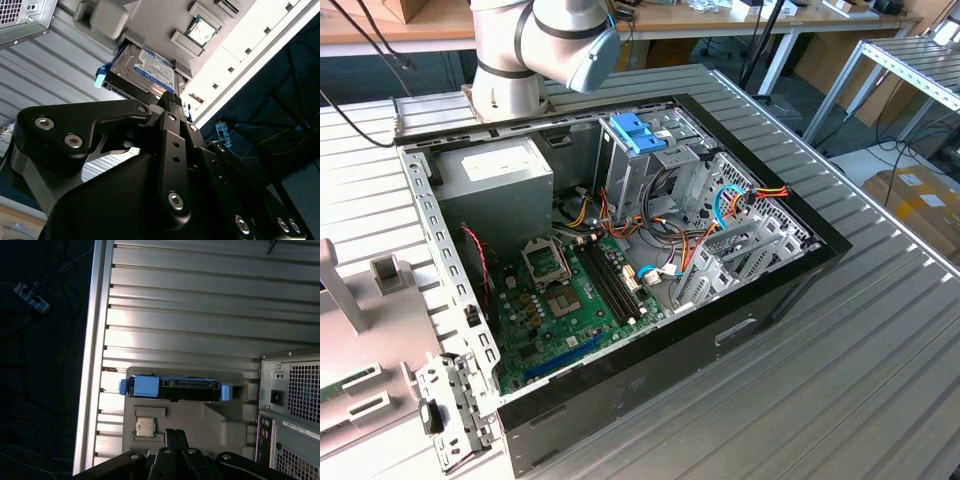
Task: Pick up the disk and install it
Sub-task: 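Pick up the disk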
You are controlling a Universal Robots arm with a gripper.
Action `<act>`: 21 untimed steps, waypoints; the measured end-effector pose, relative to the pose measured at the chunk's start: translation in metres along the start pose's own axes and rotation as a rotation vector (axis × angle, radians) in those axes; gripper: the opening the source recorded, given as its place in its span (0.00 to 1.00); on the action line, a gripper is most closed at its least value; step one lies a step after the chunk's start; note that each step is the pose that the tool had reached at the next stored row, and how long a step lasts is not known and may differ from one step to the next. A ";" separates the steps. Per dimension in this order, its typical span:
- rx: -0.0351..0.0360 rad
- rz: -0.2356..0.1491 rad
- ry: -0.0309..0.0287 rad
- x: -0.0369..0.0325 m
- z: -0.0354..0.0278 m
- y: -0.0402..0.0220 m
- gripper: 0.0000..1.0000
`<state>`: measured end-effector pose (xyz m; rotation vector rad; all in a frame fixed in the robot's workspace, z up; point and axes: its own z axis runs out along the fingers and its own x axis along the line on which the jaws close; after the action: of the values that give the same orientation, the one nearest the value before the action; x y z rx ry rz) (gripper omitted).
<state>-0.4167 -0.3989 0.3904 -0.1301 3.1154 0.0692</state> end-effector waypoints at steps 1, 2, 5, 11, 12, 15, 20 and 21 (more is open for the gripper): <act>-0.0003 -0.010 0.0004 0.0000 0.0000 0.0000 0.11; -0.0006 -0.024 0.0010 0.0000 0.0000 0.0000 0.11; -0.0012 -0.046 0.0019 0.0000 0.0000 0.0000 0.11; -0.0025 -0.102 0.0044 0.0000 0.0000 0.0000 0.11; -0.0028 -0.114 0.0049 0.0000 0.0000 0.0000 0.11; -0.0032 -0.132 0.0057 0.0000 0.0000 0.0000 0.11; -0.0043 -0.174 0.0075 0.0000 0.0000 0.0000 0.11; -0.0044 -0.179 0.0077 0.0000 0.0000 0.0000 0.11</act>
<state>-0.4167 -0.3989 0.3903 -0.4092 3.0951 0.0722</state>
